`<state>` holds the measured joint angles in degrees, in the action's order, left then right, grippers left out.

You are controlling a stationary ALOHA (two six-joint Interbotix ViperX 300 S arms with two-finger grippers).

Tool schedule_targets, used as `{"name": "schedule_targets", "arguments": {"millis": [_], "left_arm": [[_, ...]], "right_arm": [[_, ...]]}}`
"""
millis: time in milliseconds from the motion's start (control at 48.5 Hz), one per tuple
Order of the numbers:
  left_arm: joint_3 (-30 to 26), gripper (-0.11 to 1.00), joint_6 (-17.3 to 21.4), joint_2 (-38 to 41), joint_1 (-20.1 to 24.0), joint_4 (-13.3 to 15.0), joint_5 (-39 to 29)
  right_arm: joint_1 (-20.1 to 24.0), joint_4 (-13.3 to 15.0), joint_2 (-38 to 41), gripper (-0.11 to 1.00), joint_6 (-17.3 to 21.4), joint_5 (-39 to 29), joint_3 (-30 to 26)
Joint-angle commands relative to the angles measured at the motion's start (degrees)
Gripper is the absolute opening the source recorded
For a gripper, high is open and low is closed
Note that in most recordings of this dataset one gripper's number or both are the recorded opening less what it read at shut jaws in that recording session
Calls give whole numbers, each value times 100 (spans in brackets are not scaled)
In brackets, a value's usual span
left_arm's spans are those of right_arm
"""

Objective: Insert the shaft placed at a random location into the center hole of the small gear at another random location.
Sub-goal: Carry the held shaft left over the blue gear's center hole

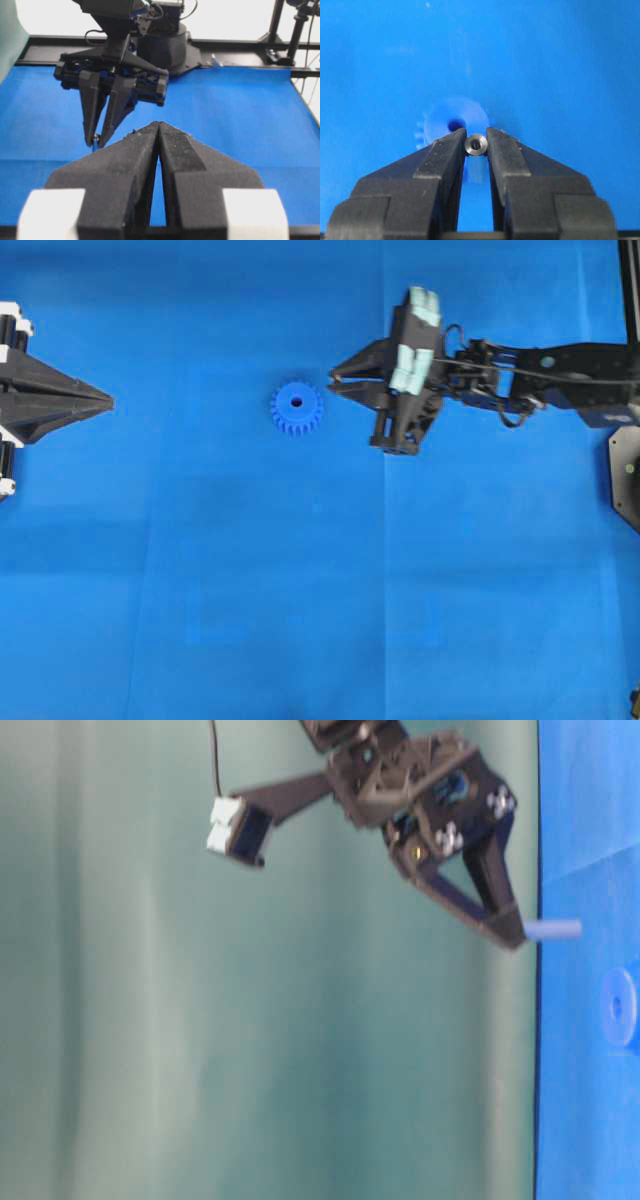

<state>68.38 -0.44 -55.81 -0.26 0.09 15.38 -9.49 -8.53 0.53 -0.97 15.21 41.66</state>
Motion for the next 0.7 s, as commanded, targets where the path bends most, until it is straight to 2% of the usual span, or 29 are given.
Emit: {"name": "schedule_targets", "arguments": {"millis": [0, 247, 680], "left_arm": [[-62, 0, 0, 26, 18, 0, 35], [-62, 0, -9, 26, 18, 0, 35], [-62, 0, 0, 26, 9, 0, 35]], "right_arm": [[35, 0, 53, 5, -9, -35, -360], [114, 18, 299, 5, -9, -97, -729], [149, 18, 466, 4, -9, 53, -765]]}}
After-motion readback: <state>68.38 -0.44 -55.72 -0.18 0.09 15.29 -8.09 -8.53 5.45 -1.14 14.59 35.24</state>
